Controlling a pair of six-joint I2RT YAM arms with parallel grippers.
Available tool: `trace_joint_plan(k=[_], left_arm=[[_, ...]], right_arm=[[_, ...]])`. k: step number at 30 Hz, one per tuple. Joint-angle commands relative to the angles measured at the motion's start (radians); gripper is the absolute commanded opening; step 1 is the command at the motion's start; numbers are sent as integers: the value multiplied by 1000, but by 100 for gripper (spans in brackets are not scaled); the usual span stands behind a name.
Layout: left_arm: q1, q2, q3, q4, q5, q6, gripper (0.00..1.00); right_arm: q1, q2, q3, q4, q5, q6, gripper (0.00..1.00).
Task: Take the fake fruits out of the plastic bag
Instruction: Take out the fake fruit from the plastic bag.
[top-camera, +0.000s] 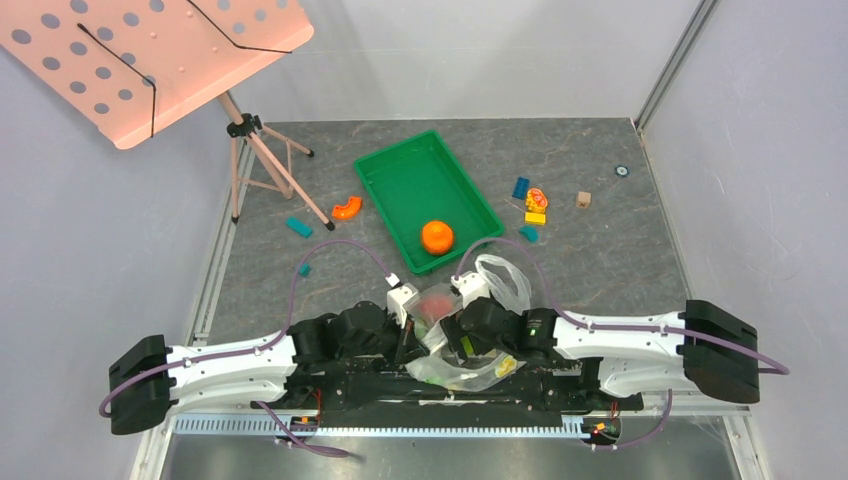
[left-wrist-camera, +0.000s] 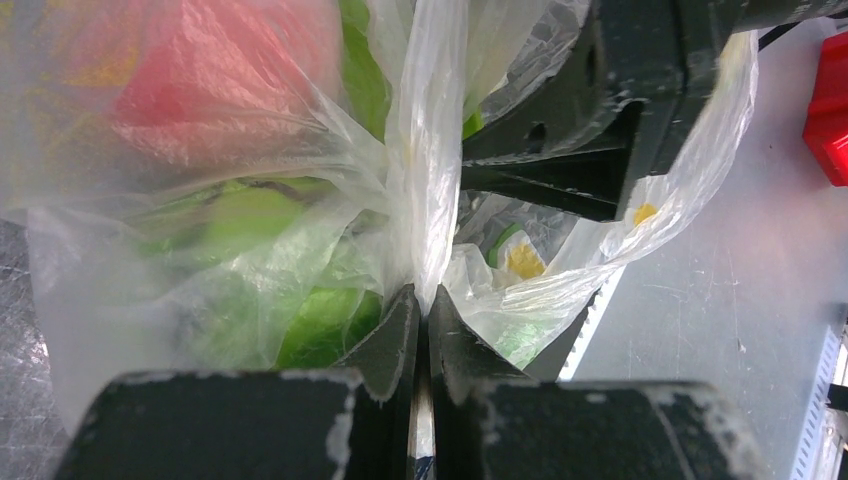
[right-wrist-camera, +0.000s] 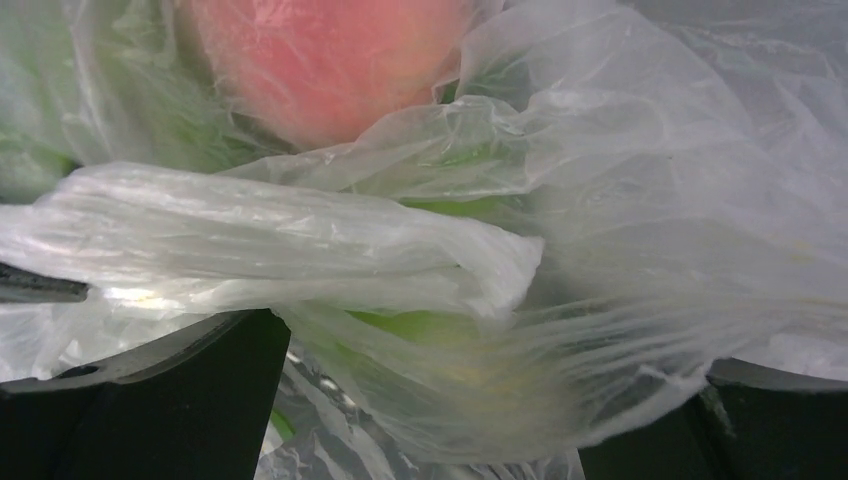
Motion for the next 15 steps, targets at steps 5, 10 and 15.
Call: trace_joint_plan(k=[5, 10, 15], left_arm=[[-3, 18, 0, 6, -17, -3, 5], [-3, 18, -2, 5, -17, -2, 5], [-3, 13, -7, 7, -23, -2, 5]], right_arm=[[4, 70, 44, 100, 111, -39, 97], [4, 85, 35, 117, 120, -53, 67], [5, 42, 14, 111, 108, -52, 52]])
